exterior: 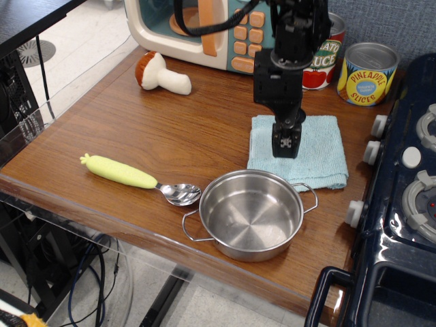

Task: Move the blue cloth to the left edge of the table.

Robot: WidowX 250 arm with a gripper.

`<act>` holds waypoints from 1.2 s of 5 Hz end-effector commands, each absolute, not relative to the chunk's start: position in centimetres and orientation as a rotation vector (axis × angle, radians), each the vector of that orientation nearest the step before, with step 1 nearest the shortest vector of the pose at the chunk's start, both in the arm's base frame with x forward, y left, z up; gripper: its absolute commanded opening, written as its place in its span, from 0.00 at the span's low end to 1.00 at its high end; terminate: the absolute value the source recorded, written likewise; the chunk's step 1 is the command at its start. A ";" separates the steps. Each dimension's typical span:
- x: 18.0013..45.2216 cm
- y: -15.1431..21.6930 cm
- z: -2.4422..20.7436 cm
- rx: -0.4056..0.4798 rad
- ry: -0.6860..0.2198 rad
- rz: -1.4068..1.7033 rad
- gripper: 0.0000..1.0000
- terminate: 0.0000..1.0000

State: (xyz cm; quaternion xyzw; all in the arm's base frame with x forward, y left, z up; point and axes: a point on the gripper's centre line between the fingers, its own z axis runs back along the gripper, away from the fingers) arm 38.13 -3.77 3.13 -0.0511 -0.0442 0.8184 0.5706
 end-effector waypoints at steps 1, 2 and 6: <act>38.2 -4.0 2.8 -0.134 -0.141 1.895 1.00 0.00; 38.2 -2.7 2.9 -0.127 -0.151 1.923 1.00 0.00; 38.2 9.9 3.0 -0.074 -0.316 2.119 1.00 0.00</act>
